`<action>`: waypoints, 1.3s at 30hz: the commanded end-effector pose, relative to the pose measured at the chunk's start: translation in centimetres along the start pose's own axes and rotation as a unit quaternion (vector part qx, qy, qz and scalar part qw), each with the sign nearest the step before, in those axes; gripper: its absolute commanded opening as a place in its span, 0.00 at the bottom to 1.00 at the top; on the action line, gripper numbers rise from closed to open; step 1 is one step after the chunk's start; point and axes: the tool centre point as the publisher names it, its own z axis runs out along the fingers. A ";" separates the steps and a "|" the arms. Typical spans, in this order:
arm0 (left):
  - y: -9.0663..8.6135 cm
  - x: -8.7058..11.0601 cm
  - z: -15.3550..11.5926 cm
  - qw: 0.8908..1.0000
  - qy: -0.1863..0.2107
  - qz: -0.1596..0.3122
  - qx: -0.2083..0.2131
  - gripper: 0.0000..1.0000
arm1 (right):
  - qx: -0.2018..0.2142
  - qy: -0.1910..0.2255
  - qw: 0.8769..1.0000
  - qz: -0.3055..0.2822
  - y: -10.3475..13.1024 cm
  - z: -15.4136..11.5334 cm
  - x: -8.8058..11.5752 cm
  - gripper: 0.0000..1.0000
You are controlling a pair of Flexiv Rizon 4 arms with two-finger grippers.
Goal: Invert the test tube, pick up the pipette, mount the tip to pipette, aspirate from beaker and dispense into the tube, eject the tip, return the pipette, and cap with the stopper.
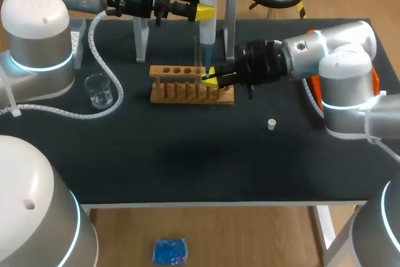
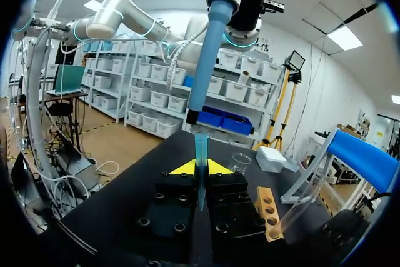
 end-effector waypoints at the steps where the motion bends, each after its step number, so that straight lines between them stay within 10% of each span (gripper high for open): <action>1: 0.0 -0.1 0.0 1.000 0.002 0.000 -0.001 0.00 | -0.001 0.001 1.000 0.001 0.0 0.3 -0.3 0.00; 39: 0.0 -0.1 0.0 1.000 0.002 0.000 -0.001 0.00 | -0.026 0.003 1.000 0.000 1.2 0.1 0.1 0.00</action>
